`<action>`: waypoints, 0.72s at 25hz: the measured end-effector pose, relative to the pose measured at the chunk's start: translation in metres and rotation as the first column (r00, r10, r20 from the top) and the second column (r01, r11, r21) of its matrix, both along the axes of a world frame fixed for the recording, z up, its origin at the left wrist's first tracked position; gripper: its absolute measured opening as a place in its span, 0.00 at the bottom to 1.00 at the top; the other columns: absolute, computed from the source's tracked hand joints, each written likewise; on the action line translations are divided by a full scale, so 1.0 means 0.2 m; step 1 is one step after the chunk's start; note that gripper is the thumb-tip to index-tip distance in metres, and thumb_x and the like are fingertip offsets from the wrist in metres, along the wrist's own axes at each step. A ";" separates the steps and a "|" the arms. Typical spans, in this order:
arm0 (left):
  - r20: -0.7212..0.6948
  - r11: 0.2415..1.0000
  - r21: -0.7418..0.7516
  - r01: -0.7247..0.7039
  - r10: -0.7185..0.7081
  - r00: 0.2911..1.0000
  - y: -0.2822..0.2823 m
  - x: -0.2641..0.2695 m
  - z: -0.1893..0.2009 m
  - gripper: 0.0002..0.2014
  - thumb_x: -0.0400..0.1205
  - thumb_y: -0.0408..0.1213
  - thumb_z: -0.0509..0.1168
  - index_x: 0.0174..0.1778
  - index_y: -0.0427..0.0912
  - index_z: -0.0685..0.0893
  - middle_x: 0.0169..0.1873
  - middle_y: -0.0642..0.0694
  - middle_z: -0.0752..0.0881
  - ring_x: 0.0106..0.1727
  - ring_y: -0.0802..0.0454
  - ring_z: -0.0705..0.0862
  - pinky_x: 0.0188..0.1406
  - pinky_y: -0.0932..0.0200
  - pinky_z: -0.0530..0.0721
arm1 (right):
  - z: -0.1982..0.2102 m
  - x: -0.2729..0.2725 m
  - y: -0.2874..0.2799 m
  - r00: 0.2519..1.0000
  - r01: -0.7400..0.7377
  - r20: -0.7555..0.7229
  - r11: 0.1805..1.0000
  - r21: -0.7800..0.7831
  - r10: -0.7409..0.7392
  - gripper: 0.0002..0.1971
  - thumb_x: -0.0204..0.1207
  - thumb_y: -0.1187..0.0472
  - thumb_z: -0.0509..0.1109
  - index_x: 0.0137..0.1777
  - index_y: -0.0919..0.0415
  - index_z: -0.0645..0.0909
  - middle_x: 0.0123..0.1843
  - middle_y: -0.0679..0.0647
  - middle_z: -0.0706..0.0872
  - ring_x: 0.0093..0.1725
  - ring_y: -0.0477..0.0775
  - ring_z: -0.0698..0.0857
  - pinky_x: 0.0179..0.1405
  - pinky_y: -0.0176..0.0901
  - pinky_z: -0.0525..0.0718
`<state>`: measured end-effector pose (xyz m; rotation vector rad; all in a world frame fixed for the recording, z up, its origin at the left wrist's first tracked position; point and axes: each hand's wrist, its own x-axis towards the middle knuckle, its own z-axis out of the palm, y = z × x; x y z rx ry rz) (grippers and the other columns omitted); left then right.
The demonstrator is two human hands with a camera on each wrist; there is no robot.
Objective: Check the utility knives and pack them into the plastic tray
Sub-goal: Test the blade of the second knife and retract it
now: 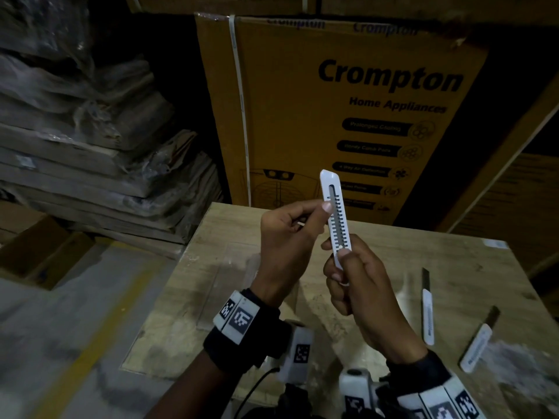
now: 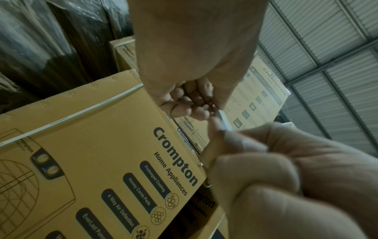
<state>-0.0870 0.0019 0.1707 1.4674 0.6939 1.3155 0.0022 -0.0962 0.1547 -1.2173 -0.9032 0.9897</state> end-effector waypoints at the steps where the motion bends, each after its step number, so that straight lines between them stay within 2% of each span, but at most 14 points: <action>1: -0.001 1.000 -0.006 0.004 -0.004 1.000 0.00 0.00 0.00 0.05 0.83 0.28 0.72 0.49 0.34 0.93 0.35 0.52 0.92 0.30 0.66 0.86 0.28 0.73 0.78 | -0.01 0.00 0.00 1.000 0.010 0.008 1.000 0.003 -0.010 0.12 0.92 0.60 0.53 0.57 0.59 0.78 0.29 0.49 0.70 0.22 0.47 0.62 0.21 0.35 0.61; 5: 0.004 0.999 -0.051 0.013 -0.013 1.000 0.00 0.01 0.01 0.05 0.83 0.29 0.72 0.48 0.38 0.94 0.34 0.52 0.93 0.29 0.66 0.85 0.26 0.71 0.78 | 0.00 0.01 0.00 0.996 -0.036 -0.086 0.999 0.006 0.036 0.13 0.92 0.62 0.51 0.60 0.62 0.77 0.30 0.49 0.70 0.22 0.46 0.61 0.21 0.33 0.61; 10: 0.001 0.998 -0.064 0.002 -0.002 1.000 -0.01 0.07 0.03 0.05 0.83 0.30 0.73 0.48 0.35 0.94 0.36 0.47 0.94 0.30 0.64 0.86 0.27 0.66 0.80 | 0.02 0.05 -0.02 0.980 -0.091 -0.175 0.996 0.009 0.091 0.14 0.92 0.62 0.51 0.63 0.60 0.79 0.31 0.50 0.71 0.22 0.45 0.61 0.22 0.35 0.59; 14: -0.015 0.998 -0.068 0.002 -0.003 1.000 -0.02 0.13 0.08 0.07 0.84 0.30 0.71 0.46 0.30 0.93 0.29 0.51 0.90 0.26 0.63 0.85 0.24 0.70 0.78 | 0.06 0.12 -0.04 0.972 -0.115 -0.206 0.993 0.001 0.113 0.17 0.92 0.61 0.51 0.68 0.55 0.82 0.33 0.54 0.74 0.22 0.46 0.63 0.25 0.40 0.55; 16: -0.060 0.994 -0.099 0.046 -0.052 0.997 -0.02 0.18 0.11 0.09 0.85 0.33 0.71 0.46 0.30 0.93 0.26 0.54 0.88 0.24 0.65 0.83 0.22 0.72 0.76 | 0.08 0.17 -0.06 0.969 -0.118 -0.214 0.993 0.023 0.120 0.17 0.92 0.58 0.52 0.70 0.55 0.81 0.35 0.58 0.77 0.23 0.47 0.65 0.23 0.41 0.56; 18: -0.087 0.992 -0.111 0.067 -0.077 0.993 -0.03 0.22 0.14 0.10 0.84 0.35 0.72 0.45 0.31 0.93 0.28 0.52 0.89 0.24 0.63 0.83 0.22 0.72 0.76 | 0.08 0.22 -0.07 0.974 -0.099 -0.200 0.994 0.043 0.105 0.18 0.92 0.57 0.52 0.71 0.56 0.81 0.39 0.62 0.82 0.23 0.50 0.69 0.21 0.39 0.63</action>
